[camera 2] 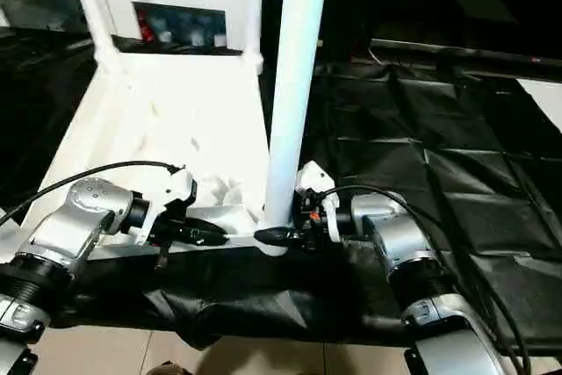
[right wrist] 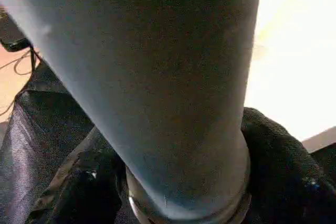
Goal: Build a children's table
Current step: Rotate leg to tighten
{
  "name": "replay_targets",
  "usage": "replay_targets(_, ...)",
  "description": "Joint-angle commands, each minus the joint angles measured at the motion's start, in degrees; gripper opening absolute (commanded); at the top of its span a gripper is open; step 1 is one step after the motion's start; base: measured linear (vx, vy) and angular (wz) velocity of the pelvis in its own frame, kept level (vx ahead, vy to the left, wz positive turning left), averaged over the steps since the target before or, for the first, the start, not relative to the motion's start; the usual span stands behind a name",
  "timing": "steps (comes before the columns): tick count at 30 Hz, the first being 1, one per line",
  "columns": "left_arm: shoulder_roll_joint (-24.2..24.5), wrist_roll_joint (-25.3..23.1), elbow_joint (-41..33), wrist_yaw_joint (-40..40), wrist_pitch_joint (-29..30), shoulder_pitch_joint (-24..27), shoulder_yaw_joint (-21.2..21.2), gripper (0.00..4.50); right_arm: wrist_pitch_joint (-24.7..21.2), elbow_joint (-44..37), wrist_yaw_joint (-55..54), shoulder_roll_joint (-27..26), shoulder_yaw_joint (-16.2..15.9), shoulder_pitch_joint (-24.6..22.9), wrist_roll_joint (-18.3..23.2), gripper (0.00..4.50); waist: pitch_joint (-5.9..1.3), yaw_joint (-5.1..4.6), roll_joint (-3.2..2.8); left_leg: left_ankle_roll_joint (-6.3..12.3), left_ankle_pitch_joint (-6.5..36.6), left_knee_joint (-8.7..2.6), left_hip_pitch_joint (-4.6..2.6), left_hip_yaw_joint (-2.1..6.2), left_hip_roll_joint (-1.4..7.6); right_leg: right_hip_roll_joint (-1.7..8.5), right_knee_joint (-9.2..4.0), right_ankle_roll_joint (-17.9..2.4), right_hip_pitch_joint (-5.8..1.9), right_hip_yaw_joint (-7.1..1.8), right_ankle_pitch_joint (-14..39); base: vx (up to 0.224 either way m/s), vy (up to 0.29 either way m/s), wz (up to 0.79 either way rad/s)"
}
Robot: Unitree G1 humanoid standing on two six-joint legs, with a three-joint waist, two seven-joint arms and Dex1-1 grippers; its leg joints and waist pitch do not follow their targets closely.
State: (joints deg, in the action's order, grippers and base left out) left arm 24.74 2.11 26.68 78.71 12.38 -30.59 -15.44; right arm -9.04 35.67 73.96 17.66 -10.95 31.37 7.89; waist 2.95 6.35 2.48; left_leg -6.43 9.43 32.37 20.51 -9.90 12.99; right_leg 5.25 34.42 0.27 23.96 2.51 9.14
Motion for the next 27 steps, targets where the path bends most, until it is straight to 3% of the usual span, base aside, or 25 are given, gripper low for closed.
replay_targets(1, -2.2, 0.8, -0.5, 0.0, -1.3, -1.0, -1.5, 0.00, -1.0, -2.3, 0.7, -0.7, -1.4, -0.5, 0.5, 2.75, -3.76, -0.25, -0.12, 1.63, 14.3, -3.53, -0.33, -0.95, -0.05, 1.54, -3.47, -12.0, -2.92, -1.29, 13.9, 0.000, 0.000, 0.00)
replay_targets(4, -3.8, -1.4, 1.2, -6.8, -1.5, -1.8, -0.7, 0.00, -0.4, -2.1, -2.9, -2.2, 0.0, -1.1, 0.9, 2.73, -3.72, -0.20, 0.01, 1.67, 14.5, -3.50, -0.37, -0.99, -0.05, 1.57, -3.52, -12.1, -2.79, -1.32, 13.8, 0.000, 0.000, 0.00)
replay_targets(5, -4.5, -1.6, 1.2, -8.7, -1.0, -1.9, -0.4, 0.00, -0.6, -1.7, -5.1, -3.2, 0.9, -1.1, 1.1, 2.72, -3.68, -0.10, 0.05, 1.44, 15.2, -3.46, -0.68, -1.07, -0.13, 1.62, -3.81, -11.7, -2.56, -1.39, 15.2, 0.000, 0.000, 0.00)
replay_targets(7, -6.3, -2.2, 0.8, -13.1, 0.7, -1.9, 0.3, 0.00, -0.3, 0.7, -12.3, -5.6, 2.3, -0.5, 0.0, 2.72, -3.59, -0.42, 0.14, 0.88, 15.6, -3.65, -0.30, -0.88, -0.21, 1.75, -3.95, -10.8, -2.79, -1.40, 17.5, 0.000, 0.000, 0.00)
replay_targets(12, -12.0, -3.5, -0.3, -23.1, 4.8, -1.8, 1.1, 0.00, -1.5, 9.7, -33.0, -12.7, 5.4, 2.7, -2.8, 2.72, -3.37, -2.32, 0.10, -1.32, 18.5, -4.05, 0.14, -0.28, -0.59, 1.77, -4.71, -7.3, -2.73, -0.97, 26.3, 0.000, 0.000, 0.00)
replay_targets(15, -13.9, -4.0, -0.6, -25.0, 5.6, -1.7, 0.4, 0.00, -1.2, 11.6, -39.4, -15.3, 5.5, 3.4, -4.1, 2.72, -3.36, -2.92, 0.19, -0.61, 20.4, -3.75, -0.34, -0.26, -0.78, 1.79, -5.57, -5.9, -2.13, -0.92, 29.8, 0.000, 0.000, 0.00)
replay_targets(17, -15.3, -4.3, -0.7, -26.2, 5.7, -1.7, 0.0, 0.00, 1.1, 12.2, -42.5, -16.7, 4.3, 3.6, -6.3, 2.72, -3.32, -3.23, 0.05, -0.75, 20.9, -3.89, -0.23, -0.13, -0.77, 1.75, -5.65, -5.6, -2.06, -0.82, 30.5, 0.000, 0.000, 0.00)
replay_targets(20, -16.5, -4.0, -1.8, -26.1, 6.1, -1.2, -0.6, 0.00, 2.8, 12.5, -41.2, -17.4, 3.3, 3.7, -7.5, 3.40, -3.44, -3.29, 0.07, -0.11, 21.8, -3.86, -0.34, -0.16, -0.70, 1.53, -5.52, -6.1, -1.99, -0.91, 28.3, 0.000, 0.000, 0.00)
replay_targets(25, -15.0, -3.3, -3.1, -23.7, 6.5, -0.3, -0.9, 0.00, 4.3, 11.0, -35.6, -14.9, 3.5, 3.9, -6.1, 3.83, -3.60, -3.27, -0.06, 0.73, 20.8, -3.97, -0.15, -0.29, -0.55, 1.29, -4.93, -8.4, -2.34, -1.00, 22.0, 0.000, 0.000, 0.00)
replay_targets(26, -14.2, -3.0, -3.1, -22.5, 6.1, -0.1, -0.9, 0.00, 4.4, 10.0, -32.9, -13.9, 3.4, 3.7, -5.2, 3.83, -3.63, -3.19, -0.37, 1.10, 20.2, -3.86, -0.19, -0.42, -0.55, 1.30, -4.73, -9.3, -2.39, -1.15, 19.9, 0.000, 0.000, 0.00)
replay_targets(27, -12.8, -2.5, -3.3, -20.1, 5.1, 0.4, -0.6, 0.00, 4.8, 8.2, -27.3, -12.1, 3.8, 3.1, -3.6, 3.83, -3.66, -3.22, -0.21, 1.36, 20.1, -3.85, -0.13, -0.45, -0.55, 1.25, -4.73, -9.5, -2.57, -1.11, 19.4, 0.000, 0.000, 0.00)
